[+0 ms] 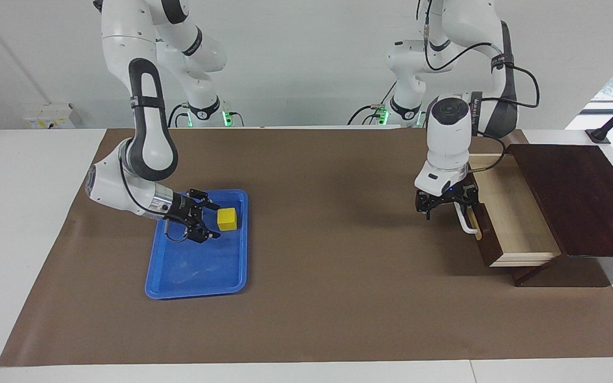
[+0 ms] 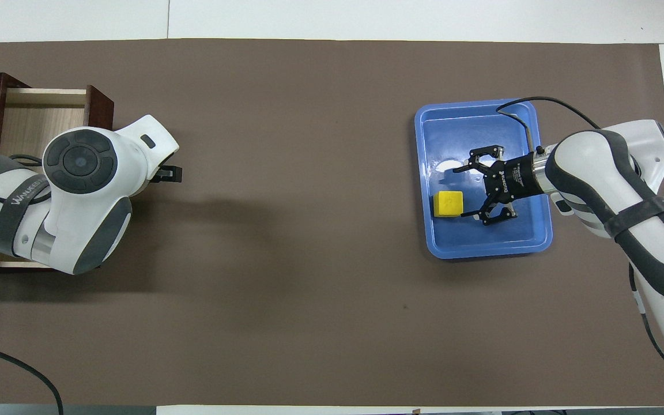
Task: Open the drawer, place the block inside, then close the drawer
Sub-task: 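Grasp the yellow block with the right gripper while the left gripper moves inward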
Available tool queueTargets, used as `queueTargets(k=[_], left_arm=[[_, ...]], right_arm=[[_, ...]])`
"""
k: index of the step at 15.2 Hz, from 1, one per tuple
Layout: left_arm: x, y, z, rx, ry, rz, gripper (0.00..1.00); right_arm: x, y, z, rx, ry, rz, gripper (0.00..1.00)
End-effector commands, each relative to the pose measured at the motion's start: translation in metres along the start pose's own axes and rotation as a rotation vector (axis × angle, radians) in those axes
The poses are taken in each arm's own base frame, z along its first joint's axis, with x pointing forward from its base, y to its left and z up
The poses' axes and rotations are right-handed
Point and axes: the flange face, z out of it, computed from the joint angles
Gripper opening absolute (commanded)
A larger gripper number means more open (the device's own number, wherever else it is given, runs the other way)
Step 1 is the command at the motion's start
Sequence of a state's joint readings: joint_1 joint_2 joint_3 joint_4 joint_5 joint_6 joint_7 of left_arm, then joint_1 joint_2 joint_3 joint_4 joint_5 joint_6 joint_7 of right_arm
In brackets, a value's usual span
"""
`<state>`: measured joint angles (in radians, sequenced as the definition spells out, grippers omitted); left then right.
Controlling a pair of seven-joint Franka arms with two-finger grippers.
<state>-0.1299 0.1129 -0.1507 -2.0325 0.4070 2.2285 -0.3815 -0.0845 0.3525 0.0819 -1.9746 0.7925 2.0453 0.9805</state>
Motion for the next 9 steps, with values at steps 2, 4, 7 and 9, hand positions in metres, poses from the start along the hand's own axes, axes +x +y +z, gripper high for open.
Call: queueTargets(k=[2, 4, 7, 9], left_arm=[[0.005, 0.012, -0.011, -0.01, -0.028, -0.026, 1.0], [0.013, 0.009, -0.019, 0.004, -0.055, -0.036, 1.0], [0.032, 0.011, -0.076, -0.056, -0.115, -0.105, 1.0], [0.038, 0.012, -0.127, -0.115, -0.154, -0.222, 1.0]], right_arm=[[0.001, -0.003, 0.005, 0.012, -0.007, 0.024, 1.0], [0.002, -0.002, 0.005, 0.003, -0.012, 0.028, 1.0], [0.008, 0.002, 0.0, -0.015, -0.034, 0.04, 1.0], [0.007, 0.003, 0.001, -0.021, -0.036, 0.042, 1.0]])
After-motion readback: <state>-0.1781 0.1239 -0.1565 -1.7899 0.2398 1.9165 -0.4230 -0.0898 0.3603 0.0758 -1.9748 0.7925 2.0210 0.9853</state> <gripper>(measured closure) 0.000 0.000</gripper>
